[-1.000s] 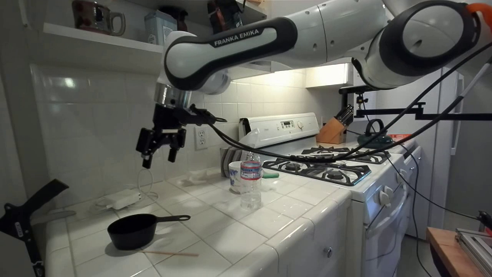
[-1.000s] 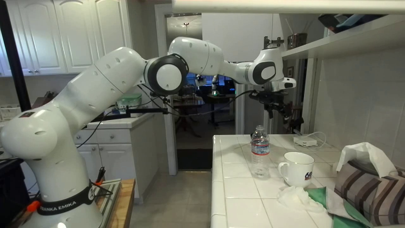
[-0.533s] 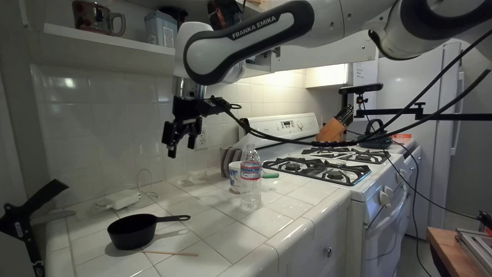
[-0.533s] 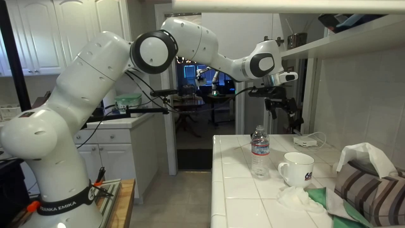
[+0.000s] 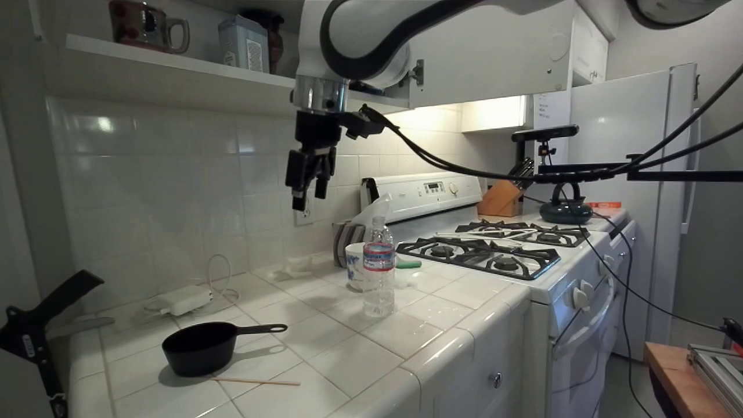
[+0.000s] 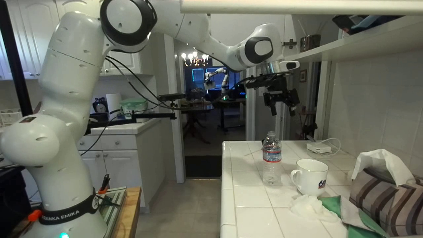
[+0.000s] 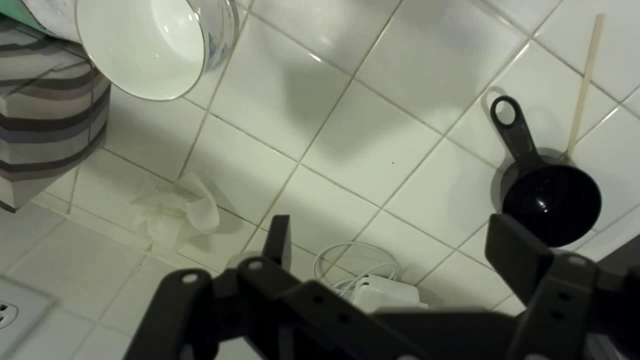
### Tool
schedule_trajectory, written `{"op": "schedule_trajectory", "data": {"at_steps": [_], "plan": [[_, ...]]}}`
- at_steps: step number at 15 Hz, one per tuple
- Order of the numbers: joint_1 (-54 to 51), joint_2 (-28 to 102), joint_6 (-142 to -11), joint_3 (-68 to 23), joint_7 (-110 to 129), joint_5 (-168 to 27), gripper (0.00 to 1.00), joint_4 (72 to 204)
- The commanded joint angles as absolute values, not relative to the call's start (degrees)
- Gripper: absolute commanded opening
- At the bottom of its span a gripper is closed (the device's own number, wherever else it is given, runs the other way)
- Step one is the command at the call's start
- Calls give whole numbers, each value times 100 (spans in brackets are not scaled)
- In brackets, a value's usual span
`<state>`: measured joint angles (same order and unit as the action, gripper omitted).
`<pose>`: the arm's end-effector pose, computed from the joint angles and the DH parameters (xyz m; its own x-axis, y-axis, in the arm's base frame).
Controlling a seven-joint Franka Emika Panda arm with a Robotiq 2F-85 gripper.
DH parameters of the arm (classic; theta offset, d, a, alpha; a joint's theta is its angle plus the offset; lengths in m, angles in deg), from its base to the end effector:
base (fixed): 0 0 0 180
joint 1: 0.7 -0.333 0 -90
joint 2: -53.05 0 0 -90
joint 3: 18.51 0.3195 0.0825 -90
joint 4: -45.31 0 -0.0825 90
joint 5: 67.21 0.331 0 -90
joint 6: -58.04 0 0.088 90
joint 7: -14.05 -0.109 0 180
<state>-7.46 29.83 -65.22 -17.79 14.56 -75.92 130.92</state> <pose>0.6497 0.0773 0.4822 0.9461 0.2147 0.2424 0.1847 -0.9727 0.1406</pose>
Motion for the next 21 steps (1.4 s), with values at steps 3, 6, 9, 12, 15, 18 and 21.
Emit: {"op": "schedule_trajectory", "data": {"at_steps": [3,6,9,12,15,18,21], "plan": [[-736,4653,-6602,-1789,1430,-8207,100,15012],[-512,5344,-6743,-1810,1565,-8131,100,15871],[-233,5974,-7160,-1916,1430,-7525,100,16764],[-31,6567,-7736,-2133,1750,-6860,100,17705],[-5,6796,-8419,-2256,1965,-6512,100,18270],[-78,6710,-9056,-2205,1891,-6425,100,18287],[-139,6478,-9436,-2095,1822,-6513,100,18008]]}}
